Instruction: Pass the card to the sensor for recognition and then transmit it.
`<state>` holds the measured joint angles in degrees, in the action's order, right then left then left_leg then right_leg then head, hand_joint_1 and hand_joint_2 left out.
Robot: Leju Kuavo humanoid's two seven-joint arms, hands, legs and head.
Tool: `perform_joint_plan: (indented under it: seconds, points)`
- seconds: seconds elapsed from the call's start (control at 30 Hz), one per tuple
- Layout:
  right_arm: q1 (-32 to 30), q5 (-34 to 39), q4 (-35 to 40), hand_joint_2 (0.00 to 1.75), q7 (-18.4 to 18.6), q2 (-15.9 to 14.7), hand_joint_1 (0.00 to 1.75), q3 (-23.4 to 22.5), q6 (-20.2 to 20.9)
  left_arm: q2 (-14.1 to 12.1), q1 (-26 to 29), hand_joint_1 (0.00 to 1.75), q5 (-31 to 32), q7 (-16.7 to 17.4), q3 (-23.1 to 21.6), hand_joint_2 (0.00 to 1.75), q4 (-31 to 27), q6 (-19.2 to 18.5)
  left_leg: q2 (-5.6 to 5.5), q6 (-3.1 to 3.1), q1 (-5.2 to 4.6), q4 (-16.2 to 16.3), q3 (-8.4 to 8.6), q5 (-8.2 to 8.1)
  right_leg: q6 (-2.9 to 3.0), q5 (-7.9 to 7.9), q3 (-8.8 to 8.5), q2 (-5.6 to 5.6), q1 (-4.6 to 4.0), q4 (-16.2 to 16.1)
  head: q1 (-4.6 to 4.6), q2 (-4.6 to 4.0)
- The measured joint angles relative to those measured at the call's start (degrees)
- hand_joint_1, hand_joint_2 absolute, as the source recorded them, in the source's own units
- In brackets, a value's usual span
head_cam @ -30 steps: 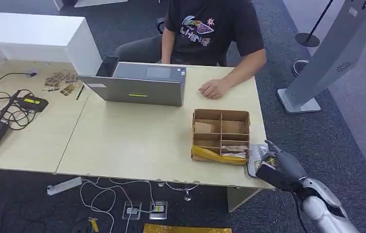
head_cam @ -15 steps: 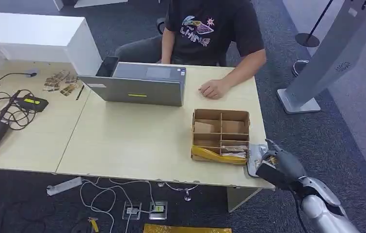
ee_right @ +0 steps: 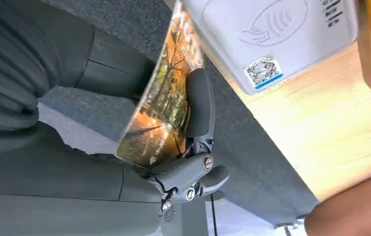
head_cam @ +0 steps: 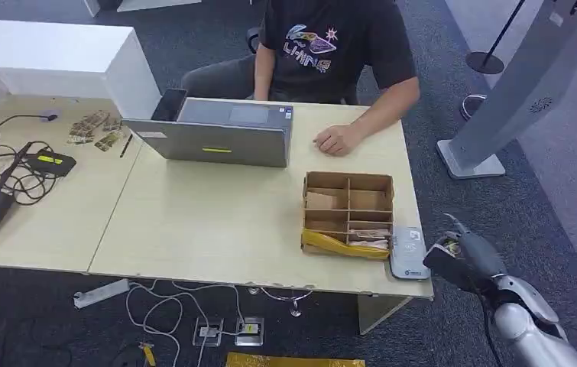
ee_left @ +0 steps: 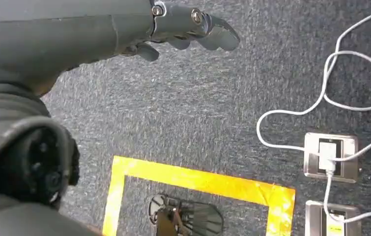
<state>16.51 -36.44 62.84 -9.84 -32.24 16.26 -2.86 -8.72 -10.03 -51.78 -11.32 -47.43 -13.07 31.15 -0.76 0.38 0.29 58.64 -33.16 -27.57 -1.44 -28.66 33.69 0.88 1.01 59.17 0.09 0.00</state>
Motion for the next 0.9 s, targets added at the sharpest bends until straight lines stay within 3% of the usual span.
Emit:
perform_joint_plan:
  seconds: [0.13,0.33,0.43,0.57,0.73,0.9]
  points:
    - [2.53,1.73,0.5,1.75,-0.04,0.31,1.75,-1.62,-1.64,0.0,-0.03,0.0,0.44,-1.25,0.0,0.0,0.04,0.39,0.02,-0.01,-0.01,0.0,-0.04,0.01,0.02,0.05,0.03,-0.01,0.01,0.04,0.0,0.0]
    - [11.94,1.01,1.99,1.75,-0.07,0.33,1.75,-5.18,-2.38,0.13,-0.14,0.0,1.16,-3.04,0.0,0.0,0.07,1.29,0.03,0.03,-0.03,0.0,-0.02,0.06,0.0,0.07,0.04,-0.03,0.02,0.04,0.02,0.0]
    - [18.38,0.16,1.79,1.75,-1.78,0.22,1.75,-6.77,-2.99,0.15,-0.13,0.0,1.79,-3.63,0.0,0.0,0.09,1.44,0.03,0.03,-0.03,0.01,-0.04,0.06,0.0,0.07,0.04,-0.03,0.03,0.04,0.02,0.0]
    - [25.0,-1.18,-0.11,1.75,-3.69,0.26,1.75,-6.93,-3.52,0.24,-0.18,0.0,2.47,-3.87,-0.02,0.0,0.07,1.27,-0.01,0.03,-0.03,0.01,-0.04,0.06,0.0,0.06,0.05,0.0,0.02,0.03,0.0,0.0]
    - [28.71,-2.54,-2.32,1.75,-4.88,0.87,1.75,-6.71,-4.4,0.26,-0.15,0.0,3.06,-3.89,-0.02,0.0,0.07,0.98,-0.04,0.03,-0.02,0.0,-0.14,0.06,0.0,0.06,0.08,0.02,0.02,0.04,-0.02,0.0]
    - [35.81,-6.04,-8.4,1.75,-6.93,2.01,1.75,-4.39,-4.94,0.07,-0.16,0.0,4.07,-4.46,-0.04,0.0,0.02,0.11,-0.04,0.02,-0.01,0.0,-0.15,0.06,0.0,0.06,0.09,0.02,0.01,0.05,-0.02,0.0]
